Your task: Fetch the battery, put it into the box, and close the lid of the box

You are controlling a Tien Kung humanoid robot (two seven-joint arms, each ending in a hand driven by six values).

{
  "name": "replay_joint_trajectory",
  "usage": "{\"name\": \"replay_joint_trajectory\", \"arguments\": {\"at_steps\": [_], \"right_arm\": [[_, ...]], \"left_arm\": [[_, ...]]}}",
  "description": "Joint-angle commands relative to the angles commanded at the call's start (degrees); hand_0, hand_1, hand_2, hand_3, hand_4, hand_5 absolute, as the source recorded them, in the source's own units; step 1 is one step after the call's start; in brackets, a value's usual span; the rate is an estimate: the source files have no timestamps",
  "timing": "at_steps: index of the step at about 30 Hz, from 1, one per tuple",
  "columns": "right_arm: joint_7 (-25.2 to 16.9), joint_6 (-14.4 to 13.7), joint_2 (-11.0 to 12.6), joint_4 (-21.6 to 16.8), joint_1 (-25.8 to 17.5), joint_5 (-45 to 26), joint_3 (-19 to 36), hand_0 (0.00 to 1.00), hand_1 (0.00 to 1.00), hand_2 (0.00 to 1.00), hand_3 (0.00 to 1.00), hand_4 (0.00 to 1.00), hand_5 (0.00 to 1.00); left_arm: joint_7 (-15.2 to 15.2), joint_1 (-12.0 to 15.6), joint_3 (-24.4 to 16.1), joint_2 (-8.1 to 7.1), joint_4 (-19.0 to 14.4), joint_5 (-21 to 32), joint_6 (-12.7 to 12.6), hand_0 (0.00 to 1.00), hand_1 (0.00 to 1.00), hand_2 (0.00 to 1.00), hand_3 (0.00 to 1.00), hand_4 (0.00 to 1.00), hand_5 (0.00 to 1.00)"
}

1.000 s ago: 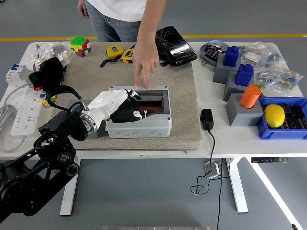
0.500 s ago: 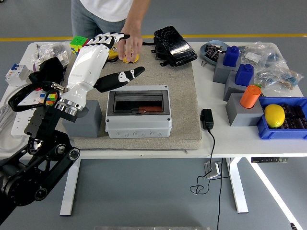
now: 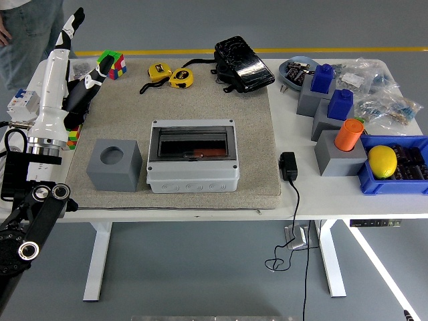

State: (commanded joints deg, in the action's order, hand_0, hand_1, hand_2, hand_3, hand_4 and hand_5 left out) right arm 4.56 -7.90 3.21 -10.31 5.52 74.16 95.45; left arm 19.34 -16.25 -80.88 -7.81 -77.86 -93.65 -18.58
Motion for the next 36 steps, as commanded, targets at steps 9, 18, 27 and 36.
{"name": "replay_joint_trajectory", "arguments": {"at_steps": [9, 18, 27, 36], "right_arm": [[0.20, -0.07, 0.23, 0.00, -0.23, 0.26, 0.03, 0.820, 0.771, 0.750, 0.791, 0.998, 0.998], [0.29, -0.06, 0.22, 0.00, -0.42, 0.66, -0.30, 0.820, 0.771, 0.750, 0.791, 0.998, 0.998], [0.48, -0.02, -0.01, 0.00, -0.76, 1.15, -0.06, 0.819, 0.771, 0.750, 0.791, 0.998, 0.998], [0.28, -0.05, -0.31, 0.00, -0.13, 0.82, -0.06, 0.818, 0.771, 0.750, 0.791, 0.998, 0.998]], "left_arm": [[-7.92, 0.77, -2.74, -7.64, 4.06, 17.53, 18.17, 0.998, 0.998, 0.993, 0.969, 0.998, 0.998], [-8.43, 4.51, -7.86, -7.55, 5.75, 21.93, 21.81, 0.973, 0.947, 0.906, 0.908, 0.998, 0.998], [-7.78, 7.45, -11.76, -6.27, 3.59, 13.96, 14.60, 0.853, 0.845, 0.833, 0.830, 0.998, 0.998], [-7.96, 8.05, -11.38, -5.76, 3.19, 12.63, 12.89, 0.845, 0.837, 0.824, 0.829, 0.998, 0.998]]}}
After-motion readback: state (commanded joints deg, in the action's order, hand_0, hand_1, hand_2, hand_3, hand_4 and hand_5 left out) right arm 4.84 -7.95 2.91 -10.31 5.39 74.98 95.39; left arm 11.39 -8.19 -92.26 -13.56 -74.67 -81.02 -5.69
